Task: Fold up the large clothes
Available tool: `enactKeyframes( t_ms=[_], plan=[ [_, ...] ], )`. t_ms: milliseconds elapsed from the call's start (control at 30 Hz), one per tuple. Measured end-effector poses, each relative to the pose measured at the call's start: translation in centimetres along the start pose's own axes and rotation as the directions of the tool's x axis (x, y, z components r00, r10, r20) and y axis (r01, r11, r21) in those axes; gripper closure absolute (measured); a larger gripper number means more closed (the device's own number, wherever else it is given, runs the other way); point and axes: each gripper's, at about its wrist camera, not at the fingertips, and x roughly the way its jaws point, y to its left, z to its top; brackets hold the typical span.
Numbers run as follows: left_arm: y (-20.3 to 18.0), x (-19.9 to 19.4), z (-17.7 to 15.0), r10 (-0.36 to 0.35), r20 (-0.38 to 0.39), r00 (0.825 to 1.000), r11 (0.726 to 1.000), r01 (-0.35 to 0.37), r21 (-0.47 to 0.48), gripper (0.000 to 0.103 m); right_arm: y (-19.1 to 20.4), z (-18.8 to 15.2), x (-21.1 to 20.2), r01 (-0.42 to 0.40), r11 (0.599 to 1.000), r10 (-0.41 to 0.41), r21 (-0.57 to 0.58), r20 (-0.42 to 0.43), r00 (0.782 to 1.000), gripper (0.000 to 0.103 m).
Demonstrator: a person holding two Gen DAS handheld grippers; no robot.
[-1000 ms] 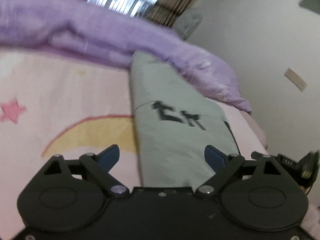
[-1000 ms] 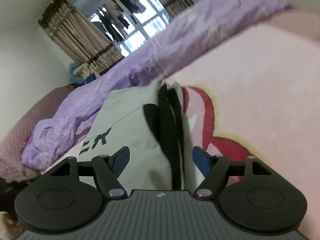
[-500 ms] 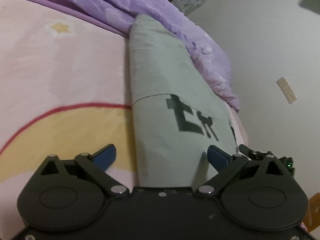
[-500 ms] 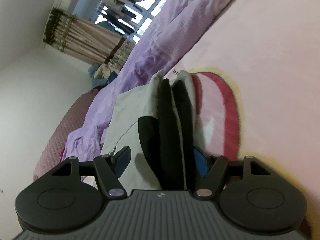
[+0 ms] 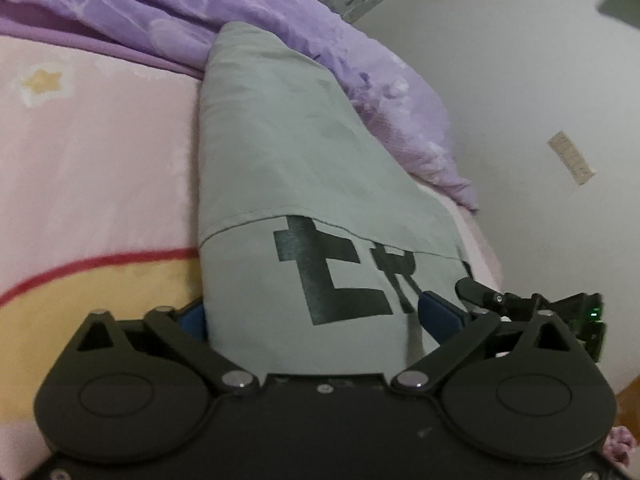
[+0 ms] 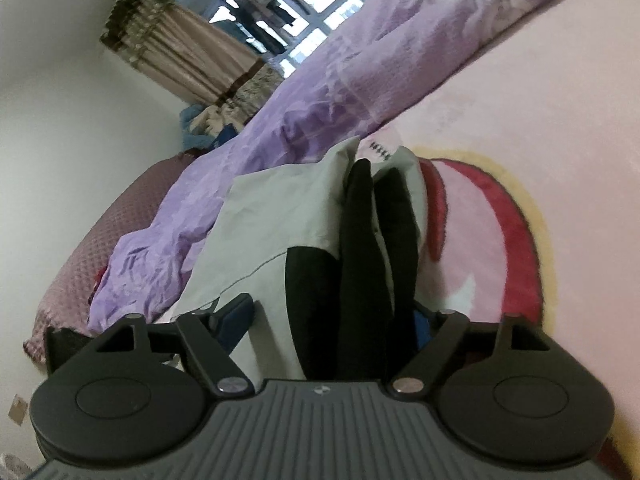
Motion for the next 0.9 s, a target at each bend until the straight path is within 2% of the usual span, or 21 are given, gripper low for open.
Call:
enactKeyframes(
  t_ms=[33,67,167,200,233,267,400,500,600,733,833,900],
  plan=[
    [-0.4,0.0,0.1,0.031,-0.003,1.0,0.999,-0.031,0.017,0.014,0.0,-0.1,-0.1,0.01,1.0,-0.01,0.01,-0.002,1.0,0.035],
    [-0.9,-0.2,0.1,0.063,-0.006,0.998,0.997,-0.062,0.045,0.024,0.2,-0.2,-0.2,0.011,1.0,-0.011,0.015,-0.002,1.0,0.048],
    [-1.7,-1.1,0.2,0.089,0.008,0.996,0.994,-0.09,0.064,0.045,1.4,-0.3,-0.5,-0.007,1.0,0.007,0.005,0.007,1.0,0.068],
    [-1.9,-1.7,0.2,0.083,0.019,0.996,0.994,-0.084,0.064,0.053,2.1,-0.3,-0.7,-0.009,1.0,0.009,-0.004,0.017,1.0,0.07],
    [-2.1,-2.2,0.4,0.08,0.028,0.996,0.994,-0.082,0.07,0.055,2.9,-0.2,-1.1,-0.016,1.0,0.016,-0.012,0.028,0.999,0.073],
    [-2.5,-3.1,0.6,0.079,0.04,0.996,0.993,-0.082,0.086,0.058,3.7,-0.1,-1.4,-0.027,0.999,0.027,-0.022,0.035,0.999,0.075],
    [-3.4,-7.4,1.2,0.093,0.118,0.989,0.982,-0.111,0.153,0.059,7.8,0.3,-1.5,-0.072,0.994,0.076,-0.081,0.048,0.996,0.076],
    [-2.2,-11.6,2.0,0.107,0.156,0.982,0.98,-0.13,0.15,0.059,10.8,0.2,-0.6,-0.136,0.986,0.14,-0.101,0.037,0.989,0.076],
    [-0.3,-14.9,2.2,0.146,0.175,0.974,0.971,-0.174,0.162,0.059,13.5,-0.3,1.7,-0.167,0.977,0.17,-0.132,0.006,0.985,0.076],
    [4.2,-16.6,2.0,0.186,0.177,0.966,0.972,-0.208,0.111,0.059,15.6,-1.5,5.8,-0.153,0.976,0.15,-0.154,-0.035,0.988,0.076],
    [8.0,-16.3,1.5,0.199,0.149,0.969,0.976,-0.21,0.062,0.058,15.6,-2.5,8.7,-0.114,0.981,0.105,-0.158,-0.066,0.992,0.076],
    [10.6,-15.1,1.2,0.193,0.117,0.974,0.98,-0.196,0.021,0.052,15.1,-3.0,10.4,-0.071,0.985,0.06,-0.16,-0.072,0.996,0.075]
  ],
)
